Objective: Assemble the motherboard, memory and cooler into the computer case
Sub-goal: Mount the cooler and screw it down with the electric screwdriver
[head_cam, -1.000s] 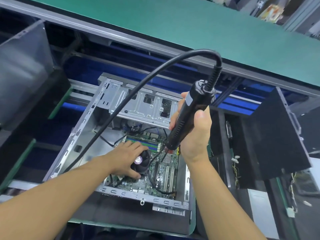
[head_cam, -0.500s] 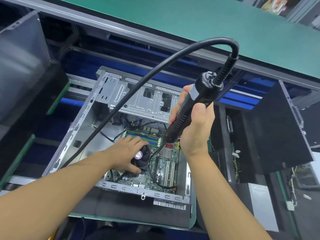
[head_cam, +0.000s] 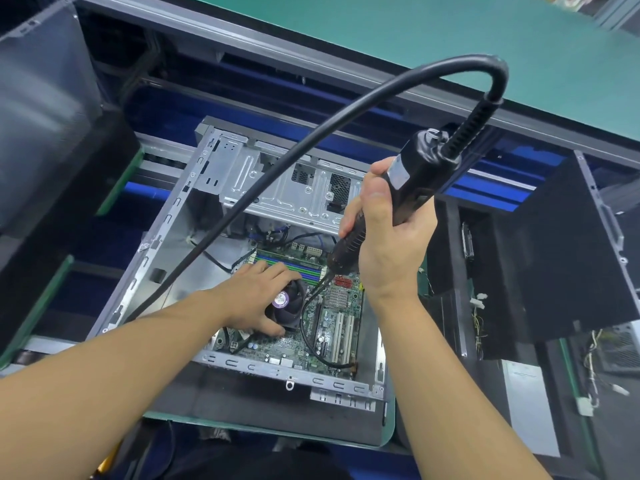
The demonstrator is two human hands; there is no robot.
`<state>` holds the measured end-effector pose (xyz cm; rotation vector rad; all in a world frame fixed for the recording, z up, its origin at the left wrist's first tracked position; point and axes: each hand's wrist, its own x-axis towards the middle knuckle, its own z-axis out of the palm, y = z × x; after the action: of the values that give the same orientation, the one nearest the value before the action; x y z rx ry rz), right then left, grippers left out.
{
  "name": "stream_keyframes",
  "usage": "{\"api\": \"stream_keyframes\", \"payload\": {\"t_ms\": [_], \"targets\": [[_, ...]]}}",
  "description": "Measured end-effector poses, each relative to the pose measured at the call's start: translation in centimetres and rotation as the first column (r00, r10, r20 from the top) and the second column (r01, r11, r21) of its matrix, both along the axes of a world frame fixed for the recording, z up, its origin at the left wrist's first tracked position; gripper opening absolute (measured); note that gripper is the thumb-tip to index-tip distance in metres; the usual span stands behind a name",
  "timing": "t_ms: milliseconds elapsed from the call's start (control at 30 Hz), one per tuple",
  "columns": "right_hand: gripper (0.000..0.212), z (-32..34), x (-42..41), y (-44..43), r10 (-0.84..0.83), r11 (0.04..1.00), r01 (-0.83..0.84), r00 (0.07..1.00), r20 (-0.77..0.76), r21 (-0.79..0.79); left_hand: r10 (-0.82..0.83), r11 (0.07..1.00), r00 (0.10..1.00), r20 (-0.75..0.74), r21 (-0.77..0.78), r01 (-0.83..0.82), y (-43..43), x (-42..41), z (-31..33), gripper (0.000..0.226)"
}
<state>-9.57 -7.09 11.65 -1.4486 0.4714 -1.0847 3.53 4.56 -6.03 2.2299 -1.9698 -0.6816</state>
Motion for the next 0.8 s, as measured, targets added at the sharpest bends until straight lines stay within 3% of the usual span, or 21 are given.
{"api": "stream_keyframes", "payload": {"t_ms": [800], "targets": [[0.022,-0.5,-2.0,1.9,0.046,0.998,-0.046,0.999,0.009,0.053,-0.004,0.999,0.999,-0.034,-0.041,0.003,0.2,0.2,-0.3,0.091]]}}
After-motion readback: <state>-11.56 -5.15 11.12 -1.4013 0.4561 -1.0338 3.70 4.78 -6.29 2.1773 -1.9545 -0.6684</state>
